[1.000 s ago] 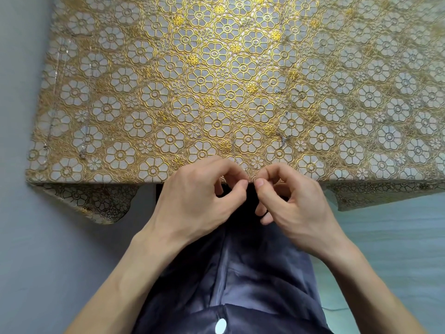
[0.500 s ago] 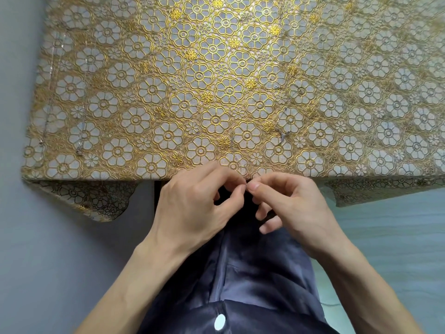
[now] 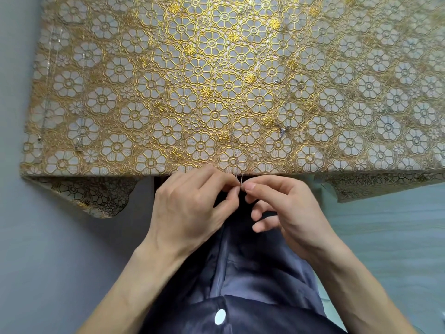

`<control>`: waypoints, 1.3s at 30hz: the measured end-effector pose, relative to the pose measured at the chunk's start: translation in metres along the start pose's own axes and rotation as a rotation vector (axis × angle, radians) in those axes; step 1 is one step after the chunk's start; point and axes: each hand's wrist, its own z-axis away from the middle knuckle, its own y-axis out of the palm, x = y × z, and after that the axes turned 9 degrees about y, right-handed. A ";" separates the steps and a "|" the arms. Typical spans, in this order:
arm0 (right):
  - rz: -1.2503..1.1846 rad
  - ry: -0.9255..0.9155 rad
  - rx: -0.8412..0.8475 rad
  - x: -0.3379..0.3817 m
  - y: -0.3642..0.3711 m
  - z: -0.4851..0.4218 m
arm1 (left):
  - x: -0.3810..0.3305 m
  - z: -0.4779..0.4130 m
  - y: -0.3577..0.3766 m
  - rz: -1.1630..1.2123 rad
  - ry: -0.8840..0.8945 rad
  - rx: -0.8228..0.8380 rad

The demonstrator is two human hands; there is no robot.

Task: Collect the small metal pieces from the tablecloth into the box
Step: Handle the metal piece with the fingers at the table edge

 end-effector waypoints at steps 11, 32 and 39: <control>-0.006 0.035 0.032 0.000 0.004 -0.003 | 0.002 0.001 0.000 -0.005 0.052 -0.030; 0.008 0.015 0.068 -0.002 0.004 -0.004 | 0.004 0.003 0.000 -0.022 0.100 -0.046; -0.008 -0.018 0.046 -0.003 0.005 -0.005 | 0.004 0.002 -0.001 -0.014 0.106 -0.054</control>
